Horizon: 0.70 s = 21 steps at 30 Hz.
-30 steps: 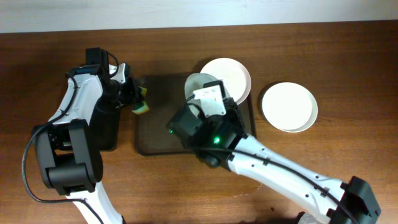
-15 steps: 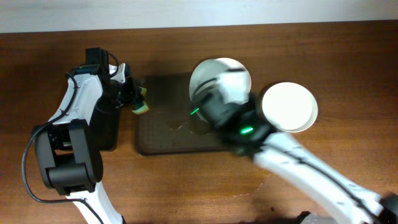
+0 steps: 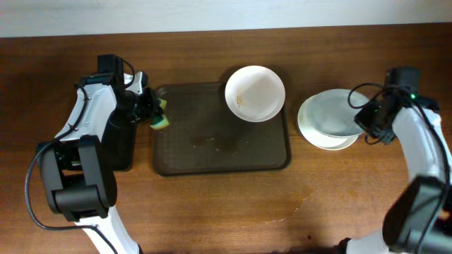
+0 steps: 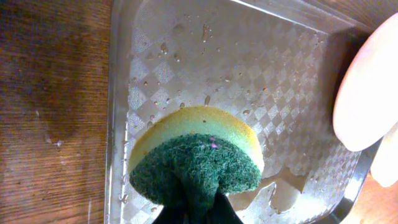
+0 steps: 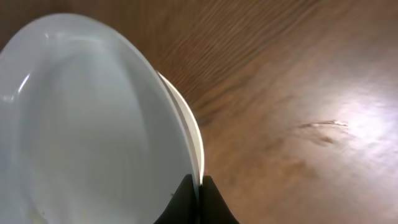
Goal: Clean dirty plates on tray and stack at the side
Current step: 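Grasp the last pinkish plate with the right gripper, drag to tray center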
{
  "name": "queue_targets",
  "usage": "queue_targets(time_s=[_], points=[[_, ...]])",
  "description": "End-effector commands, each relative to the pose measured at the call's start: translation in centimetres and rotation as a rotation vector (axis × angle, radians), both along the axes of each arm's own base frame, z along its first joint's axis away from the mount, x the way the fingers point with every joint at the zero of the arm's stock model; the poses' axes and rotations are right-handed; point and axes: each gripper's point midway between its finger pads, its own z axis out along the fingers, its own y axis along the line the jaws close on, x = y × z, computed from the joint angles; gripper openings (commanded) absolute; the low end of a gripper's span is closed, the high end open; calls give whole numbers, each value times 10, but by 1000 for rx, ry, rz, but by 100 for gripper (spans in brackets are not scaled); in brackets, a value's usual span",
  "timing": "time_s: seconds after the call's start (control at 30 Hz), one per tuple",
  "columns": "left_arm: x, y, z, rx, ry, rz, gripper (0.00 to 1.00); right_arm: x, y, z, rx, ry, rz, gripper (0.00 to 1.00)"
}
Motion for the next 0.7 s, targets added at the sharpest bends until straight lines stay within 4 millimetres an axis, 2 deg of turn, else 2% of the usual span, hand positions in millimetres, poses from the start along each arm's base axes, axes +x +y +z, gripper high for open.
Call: queue_targets(time_s=[0.0, 0.03, 0.07, 0.1, 0.17, 0.2, 0.27, 0.3, 0.33, 0.37, 0.4, 0.47, 0.53, 0.67], points=[[3, 0, 2, 4, -17, -14, 1, 5, 20, -33, 97, 50, 34, 4], [3, 0, 2, 4, -17, -14, 1, 4, 25, -38, 112, 67, 43, 6], [3, 0, 2, 4, -17, -14, 1, 3, 28, -39, 116, 75, 56, 22], [3, 0, 2, 4, -17, -14, 1, 3, 34, -37, 125, 75, 107, 51], [3, 0, 2, 5, -17, -14, 1, 9, 45, -22, 148, 43, 151, 56], [3, 1, 2, 9, -17, -13, 1, 18, 54, -9, 157, 5, 207, 59], [3, 0, 2, 11, -17, -14, 1, 40, 79, 19, 176, -81, 305, 60], [3, 0, 2, 12, -18, -17, 1, 55, 102, 34, 186, -135, 367, 60], [3, -1, 2, 12, -17, -17, 1, 66, 120, 40, 194, -178, 407, 59], [3, 2, 0, 34, -13, -14, 1, 77, 148, 41, 203, -211, 423, 56], [2, 2, 0, 37, -11, -14, 1, 81, 160, 38, 201, -216, 421, 54], [2, 3, 0, 37, -11, -14, 1, 84, 184, 17, 167, -175, 371, 44], [2, 3, 0, 37, -10, -14, 1, 80, 202, -10, 165, -113, 334, 40], [2, 3, 0, 37, -11, -14, 1, 71, 222, -57, 164, -7, 313, 31]])
